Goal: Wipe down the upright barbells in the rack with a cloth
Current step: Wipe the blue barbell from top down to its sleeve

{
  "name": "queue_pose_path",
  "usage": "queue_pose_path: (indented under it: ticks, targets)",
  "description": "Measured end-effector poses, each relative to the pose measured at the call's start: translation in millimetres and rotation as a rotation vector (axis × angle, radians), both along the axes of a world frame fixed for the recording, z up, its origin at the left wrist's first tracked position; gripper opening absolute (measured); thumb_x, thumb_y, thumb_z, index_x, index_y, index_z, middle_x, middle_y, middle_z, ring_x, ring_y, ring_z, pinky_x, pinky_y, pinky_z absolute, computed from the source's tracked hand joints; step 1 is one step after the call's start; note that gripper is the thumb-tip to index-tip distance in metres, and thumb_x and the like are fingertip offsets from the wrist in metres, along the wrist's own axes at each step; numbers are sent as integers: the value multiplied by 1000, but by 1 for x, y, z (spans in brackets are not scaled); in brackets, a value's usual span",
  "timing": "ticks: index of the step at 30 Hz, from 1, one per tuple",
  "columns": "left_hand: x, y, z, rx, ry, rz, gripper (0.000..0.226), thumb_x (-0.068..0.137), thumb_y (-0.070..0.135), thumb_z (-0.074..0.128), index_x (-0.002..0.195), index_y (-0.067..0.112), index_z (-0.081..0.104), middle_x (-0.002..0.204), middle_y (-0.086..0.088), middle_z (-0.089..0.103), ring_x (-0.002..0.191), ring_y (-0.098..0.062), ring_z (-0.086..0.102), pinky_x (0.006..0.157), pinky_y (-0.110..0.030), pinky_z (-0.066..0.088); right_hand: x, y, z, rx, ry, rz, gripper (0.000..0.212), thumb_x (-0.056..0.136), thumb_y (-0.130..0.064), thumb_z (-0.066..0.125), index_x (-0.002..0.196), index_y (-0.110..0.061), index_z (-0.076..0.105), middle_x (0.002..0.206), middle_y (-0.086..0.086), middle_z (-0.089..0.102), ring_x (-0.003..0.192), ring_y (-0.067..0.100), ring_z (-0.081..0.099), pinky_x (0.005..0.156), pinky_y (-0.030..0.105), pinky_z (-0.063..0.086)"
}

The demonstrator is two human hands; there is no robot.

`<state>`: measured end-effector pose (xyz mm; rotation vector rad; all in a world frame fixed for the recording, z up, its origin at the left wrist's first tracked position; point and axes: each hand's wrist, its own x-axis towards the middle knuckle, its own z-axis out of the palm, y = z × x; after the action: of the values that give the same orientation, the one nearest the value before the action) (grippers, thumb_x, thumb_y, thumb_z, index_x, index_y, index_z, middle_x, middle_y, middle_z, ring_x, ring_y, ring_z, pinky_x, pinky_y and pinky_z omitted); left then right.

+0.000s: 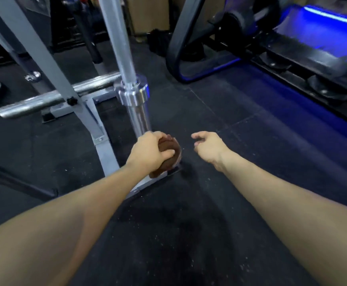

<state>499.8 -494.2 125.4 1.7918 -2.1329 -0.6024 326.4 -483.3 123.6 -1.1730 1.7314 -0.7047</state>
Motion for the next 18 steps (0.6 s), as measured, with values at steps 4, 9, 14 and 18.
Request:
queue_pose_path:
  ticks: [4, 9, 14, 18]
  targets:
    - [-33, 19, 95, 104, 18, -22, 48, 73, 41, 75, 117, 26, 62, 113, 2, 62, 104, -18, 60, 91, -29, 47, -41, 23, 101, 69, 34, -39, 39, 93, -4, 47, 131, -13, 52, 126, 8, 57, 94, 17, 55, 75, 22, 42]
    - [-86, 24, 250, 134, 85, -105, 42, 69, 39, 79, 108, 30, 66, 106, 11, 67, 100, -11, 61, 85, -24, 46, -89, 33, 266, 44, 50, -81, 39, 94, -6, 48, 132, -13, 51, 123, 8, 57, 106, 20, 57, 86, 22, 42]
    - [-141, 3, 424, 124, 174, -102, 44, 71, 38, 78, 111, 26, 65, 105, 6, 67, 99, -13, 61, 87, -25, 46, -138, 10, 427, -55, 71, -79, 34, 91, -6, 50, 125, -10, 56, 110, 8, 60, 89, 18, 55, 75, 24, 42]
    - [-173, -24, 533, 42, 299, -64, 37, 75, 32, 77, 109, 21, 67, 100, 5, 66, 94, -11, 60, 78, -18, 41, -170, -20, 538, -203, 163, -57, 34, 86, -2, 51, 119, -7, 62, 93, 5, 57, 62, 10, 47, 54, 13, 38]
